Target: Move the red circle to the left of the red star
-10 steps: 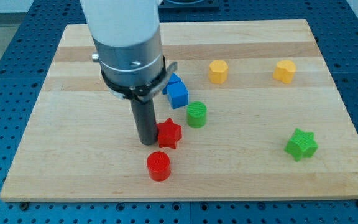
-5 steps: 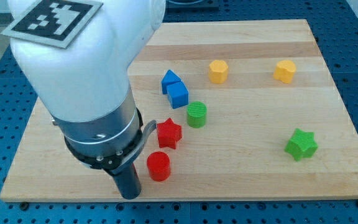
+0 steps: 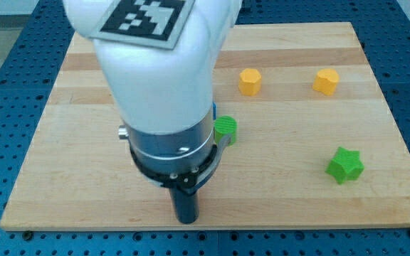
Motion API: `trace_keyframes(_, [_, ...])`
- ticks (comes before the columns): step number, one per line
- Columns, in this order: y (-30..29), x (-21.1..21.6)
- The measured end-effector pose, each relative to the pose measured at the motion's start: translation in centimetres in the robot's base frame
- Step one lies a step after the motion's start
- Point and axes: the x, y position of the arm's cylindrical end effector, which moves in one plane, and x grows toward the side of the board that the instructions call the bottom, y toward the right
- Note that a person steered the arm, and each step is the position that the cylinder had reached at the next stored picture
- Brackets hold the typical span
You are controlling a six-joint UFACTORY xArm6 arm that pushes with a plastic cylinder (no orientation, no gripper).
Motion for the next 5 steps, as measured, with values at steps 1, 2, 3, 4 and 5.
trace_keyframes(1, [-2.6, -3.1])
trace_keyframes(2, [-5.3, -4.0])
trace_keyframes(3, [-5.1, -6.2])
trace_keyframes(4, [-4.2, -8.6])
trace_keyframes(5, [-4.5, -13.9])
